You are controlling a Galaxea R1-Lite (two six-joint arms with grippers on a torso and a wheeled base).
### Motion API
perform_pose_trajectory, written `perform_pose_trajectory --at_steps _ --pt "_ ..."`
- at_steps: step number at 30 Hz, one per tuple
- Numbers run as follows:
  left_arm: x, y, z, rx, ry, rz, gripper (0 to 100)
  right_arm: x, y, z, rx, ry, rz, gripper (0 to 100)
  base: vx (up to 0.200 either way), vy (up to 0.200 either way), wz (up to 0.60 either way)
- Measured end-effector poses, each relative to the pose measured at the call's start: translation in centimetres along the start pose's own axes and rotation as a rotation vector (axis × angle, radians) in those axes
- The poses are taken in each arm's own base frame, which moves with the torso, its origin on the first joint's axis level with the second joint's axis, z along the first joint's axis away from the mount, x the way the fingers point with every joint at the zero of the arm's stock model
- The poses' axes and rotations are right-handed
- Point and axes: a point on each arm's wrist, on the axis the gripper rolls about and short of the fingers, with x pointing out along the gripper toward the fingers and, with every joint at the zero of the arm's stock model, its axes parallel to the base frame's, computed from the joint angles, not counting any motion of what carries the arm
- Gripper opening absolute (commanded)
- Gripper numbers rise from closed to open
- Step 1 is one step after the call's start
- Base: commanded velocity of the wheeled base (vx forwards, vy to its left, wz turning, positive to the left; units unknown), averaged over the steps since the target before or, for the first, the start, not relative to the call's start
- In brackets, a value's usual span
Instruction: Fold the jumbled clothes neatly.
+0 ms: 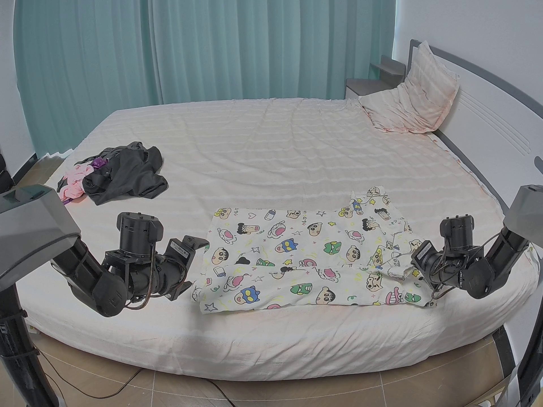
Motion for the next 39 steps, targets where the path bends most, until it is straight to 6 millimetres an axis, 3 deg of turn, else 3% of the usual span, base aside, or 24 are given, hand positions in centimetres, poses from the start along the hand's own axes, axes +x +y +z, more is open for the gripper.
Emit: perform_pose_trajectory --at_steps 12,13,27,39 --pt "0.0 0.1 -0.1 0.001 0.003 0.004 100 -2.5 0.2 -2.7 -0.060 -0.023 -0.049 0 0.000 0.000 0.00" --pt "0.0 0.1 -0.1 0.001 0.004 0.005 100 -2.7 0.1 -3.0 -0.064 -0.019 -0.051 100 0.000 0.000 0.00" --pt "0.1 0.2 -0.2 0.003 0.007 0.007 100 -6.6 -0.4 -4.4 -0.089 0.011 -0.013 100 0.000 0.000 0.00" --pt "-0.2 -0.1 -1.2 0.021 0.025 -0.004 100 -5.9 0.2 -3.9 0.063 0.088 0.104 100 0.000 0.000 0.00"
